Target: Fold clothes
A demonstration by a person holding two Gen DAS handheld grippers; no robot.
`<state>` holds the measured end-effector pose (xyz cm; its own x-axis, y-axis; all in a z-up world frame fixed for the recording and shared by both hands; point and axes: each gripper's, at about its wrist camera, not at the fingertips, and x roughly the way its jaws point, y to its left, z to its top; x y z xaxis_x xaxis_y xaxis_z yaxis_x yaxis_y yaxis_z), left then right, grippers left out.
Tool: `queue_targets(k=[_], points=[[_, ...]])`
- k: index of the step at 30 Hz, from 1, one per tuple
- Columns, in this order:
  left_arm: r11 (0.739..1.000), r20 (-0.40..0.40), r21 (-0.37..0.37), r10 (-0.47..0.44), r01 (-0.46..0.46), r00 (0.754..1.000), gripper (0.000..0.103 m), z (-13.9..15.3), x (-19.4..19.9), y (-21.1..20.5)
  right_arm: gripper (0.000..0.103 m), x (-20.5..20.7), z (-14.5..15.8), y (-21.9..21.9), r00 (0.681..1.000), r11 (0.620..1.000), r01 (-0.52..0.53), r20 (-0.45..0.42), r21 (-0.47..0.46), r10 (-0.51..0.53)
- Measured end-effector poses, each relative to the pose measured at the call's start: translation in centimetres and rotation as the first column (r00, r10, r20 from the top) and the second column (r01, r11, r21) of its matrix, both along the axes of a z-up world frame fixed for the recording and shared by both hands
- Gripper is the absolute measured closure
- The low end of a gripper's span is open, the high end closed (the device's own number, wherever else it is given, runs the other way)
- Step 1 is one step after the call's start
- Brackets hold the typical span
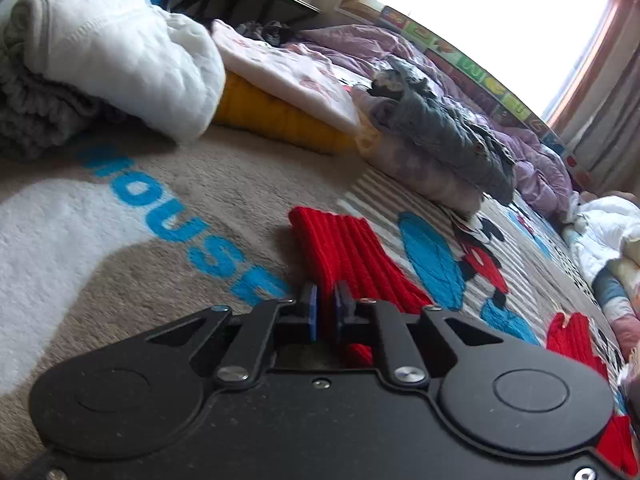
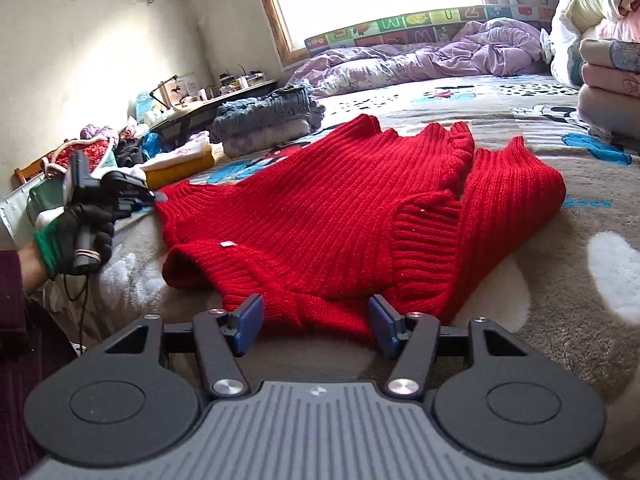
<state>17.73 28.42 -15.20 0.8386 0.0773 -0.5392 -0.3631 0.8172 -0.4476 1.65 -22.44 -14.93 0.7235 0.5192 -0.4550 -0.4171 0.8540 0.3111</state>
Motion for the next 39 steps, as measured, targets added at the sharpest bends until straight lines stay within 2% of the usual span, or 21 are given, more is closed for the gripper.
queue_targets(k=[8, 11, 13, 15, 18, 21, 24, 28, 32, 39], points=[[0.998, -0.003, 0.000, 0.069, -0.069, 0.998, 0.079, 0.3, -0.4, 0.2, 0.045, -0.9, 1.2, -1.7, 0.997, 0.997, 0.009, 0.073, 0.082, -0.015], [0.995, 0.008, 0.019, 0.102, -0.102, 0.995, 0.066, 0.6, -0.8, 0.0, 0.045, -1.2, 1.7, -2.1, 0.992, 0.996, 0.044, 0.112, 0.082, -0.053], [0.991, 0.019, 0.042, 0.126, -0.126, 0.992, 0.045, 1.0, -1.2, -0.3, 0.045, -1.2, 2.0, -2.3, 0.988, 0.995, 0.079, 0.129, 0.064, -0.087], [0.983, 0.029, 0.087, 0.162, -0.164, 0.986, 0.034, 1.7, -1.6, -0.7, 0.045, -0.9, 2.2, -2.3, 0.983, 0.992, 0.123, 0.134, 0.037, -0.127], [0.962, 0.041, 0.199, 0.183, -0.188, 0.982, 0.034, 2.8, -1.9, -2.1, 0.045, -0.5, 2.5, -2.7, 0.969, 0.981, 0.190, 0.154, 0.031, -0.193], [0.931, 0.067, 0.322, 0.158, -0.172, 0.985, 0.034, 3.6, -2.0, -4.5, 0.046, 0.5, 3.1, -1.8, 0.955, 0.968, 0.238, 0.201, -0.078, -0.219], [0.925, 0.082, 0.354, 0.113, -0.135, 0.990, 0.034, 4.0, -1.7, -6.0, 0.046, 2.7, 3.2, -1.1, 0.944, 0.937, 0.288, 0.220, -0.195, -0.245], [0.936, 0.077, 0.340, 0.064, -0.087, 0.995, 0.034, 3.9, -1.1, -7.0, 0.048, 6.0, 2.6, 0.4, 0.955, 0.865, 0.289, 0.192, -0.410, -0.228], [0.943, 0.077, 0.327, 0.035, -0.059, 0.996, 0.034, 3.8, -0.7, -7.5, 0.048, 7.8, 1.7, 1.3, 0.958, 0.785, 0.285, 0.175, -0.550, -0.226], [0.962, 0.093, 0.266, 0.037, -0.061, 0.995, 0.034, 4.3, -0.6, -7.1, 0.048, 7.0, 1.9, -1.5, 0.920, 0.765, 0.391, 0.185, -0.511, -0.346]])
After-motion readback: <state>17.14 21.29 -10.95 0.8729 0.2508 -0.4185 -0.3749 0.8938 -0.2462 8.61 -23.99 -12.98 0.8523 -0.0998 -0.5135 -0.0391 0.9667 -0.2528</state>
